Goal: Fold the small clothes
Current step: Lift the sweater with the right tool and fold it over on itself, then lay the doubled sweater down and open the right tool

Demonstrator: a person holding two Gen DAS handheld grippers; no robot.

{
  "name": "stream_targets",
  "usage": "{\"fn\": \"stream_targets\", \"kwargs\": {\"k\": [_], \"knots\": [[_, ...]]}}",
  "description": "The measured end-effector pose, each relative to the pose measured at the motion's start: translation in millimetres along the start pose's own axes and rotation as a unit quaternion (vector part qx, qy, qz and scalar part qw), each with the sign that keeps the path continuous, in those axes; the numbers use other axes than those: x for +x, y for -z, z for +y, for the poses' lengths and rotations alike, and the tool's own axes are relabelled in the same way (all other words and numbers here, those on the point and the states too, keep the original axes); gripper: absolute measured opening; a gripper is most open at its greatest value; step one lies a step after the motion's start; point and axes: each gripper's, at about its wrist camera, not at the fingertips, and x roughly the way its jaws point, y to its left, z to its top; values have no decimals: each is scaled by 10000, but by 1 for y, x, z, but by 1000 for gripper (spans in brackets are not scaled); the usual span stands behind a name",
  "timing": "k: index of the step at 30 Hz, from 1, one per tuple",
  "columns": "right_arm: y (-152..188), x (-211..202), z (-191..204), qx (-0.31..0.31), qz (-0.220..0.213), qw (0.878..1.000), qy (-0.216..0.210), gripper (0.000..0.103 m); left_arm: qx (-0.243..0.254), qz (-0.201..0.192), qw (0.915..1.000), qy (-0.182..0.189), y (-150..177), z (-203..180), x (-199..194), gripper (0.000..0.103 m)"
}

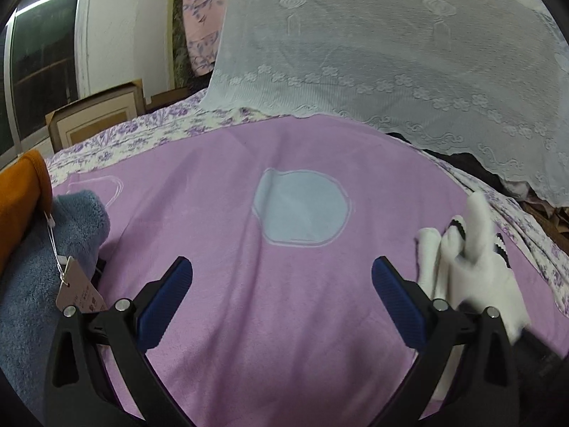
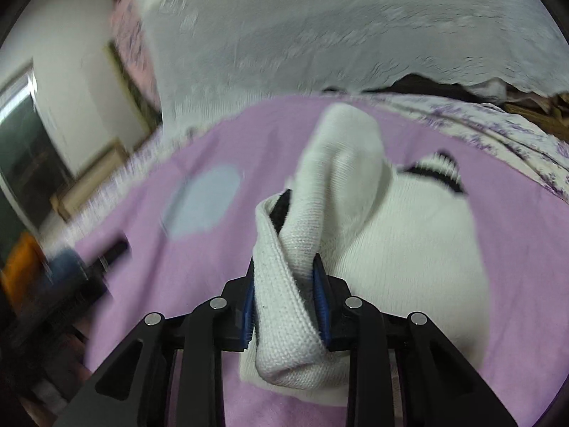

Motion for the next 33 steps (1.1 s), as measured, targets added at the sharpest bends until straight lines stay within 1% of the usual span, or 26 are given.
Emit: {"fn": "stream_targets", "kwargs": {"k": [1, 2, 3, 4, 5, 9, 11, 15, 16, 18, 20, 21, 22, 23, 24, 25, 26, 27, 28, 29, 30, 31, 32, 33], "knots": [[4, 1, 4, -153, -32, 9999, 58, 30, -21, 39, 10000, 13, 0, 1, 2, 99], [9, -1, 9, -438, -113, 9988, 192, 32, -31, 72, 10000, 31, 0, 1, 3, 99], [11, -1, 15, -646, -99, 9976, 235, 35, -28, 93, 9999, 52, 1, 0, 4, 99], [13, -3, 18, -746, -41, 9971, 129, 49, -9, 89, 9999, 46, 1, -1, 5, 99], [14, -5, 21, -807, -17, 9967, 25, 57, 36, 76, 10000, 21, 2, -3, 5, 99], [22, -16, 29, -1139, -26, 9935, -67, 58, 194, 64, 9998, -52, 6, -10, 6, 99], [27, -22, 27, -1203, -1, 9925, -239, 62, 243, 72, 9997, -53, 7, -12, 6, 99], [32, -43, 21, -1460, -5, 9878, -547, 62, 359, 39, 9993, -44, 10, -18, 5, 99], [34, -54, 18, -1535, -71, 9859, -661, 62, 400, 20, 9992, -49, 10, -20, 4, 99], [34, -68, 13, -1571, -292, 9845, -728, 61, 480, -27, 9988, -64, 12, -24, 2, 99], [29, -81, 1, -1439, -562, 9862, -587, 60, 530, -65, 9986, -38, 13, -27, 1, 99], [25, -84, -7, -1280, -670, 9886, -424, 59, 542, -94, 9985, -10, 14, -29, 0, 99], [22, -83, -15, -1123, -726, 9905, -320, 50, 546, -129, 9984, 21, 14, -31, -2, 99], [17, -78, -24, -836, -721, 9938, -153, 39, 549, -153, 9984, 39, 14, -31, -3, 99], [14, -72, -32, -596, -645, 9961, -59, 34, 564, -198, 9982, 60, 15, -33, -5, 99], [12, -62, -39, -332, -517, 9981, -98, 30, 582, -234, 9980, 71, 15, -34, -6, 99], [13, -52, -39, -261, -371, 9987, -245, 29, 610, -267, 9978, 78, 16, -36, -7, 99], [17, -43, -35, -339, -221, 9986, -345, 29, 652, -290, 9974, 82, 17, -38, -8, 99], [26, -28, -21, -710, 56, 9968, -357, 29, 681, -302, 9972, 92, 18, -40, -8, 99], [34, -22, -10, -1023, 80, 9945, -225, 30, 695, -304, 9971, 103, 19, -42, -8, 99], [46, -19, 5, -1474, -27, 9891, 4, 30, 706, -292, 9970, 131, 20, -44, -7, 99], [53, -19, 14, -1788, -88, 9837, 175, 30, 715, -263, 9969, 178, 22, -47, -6, 99], [55, -20, 16, -1851, -80, 9825, 180, 30, 756, -192, 9966, 259, 24, -51, -2, 99], [55, -22, 14, -1792, -43, 9838, 92, 30, 822, -124, 9961, 299, 27, -55, 1, 99]]}}
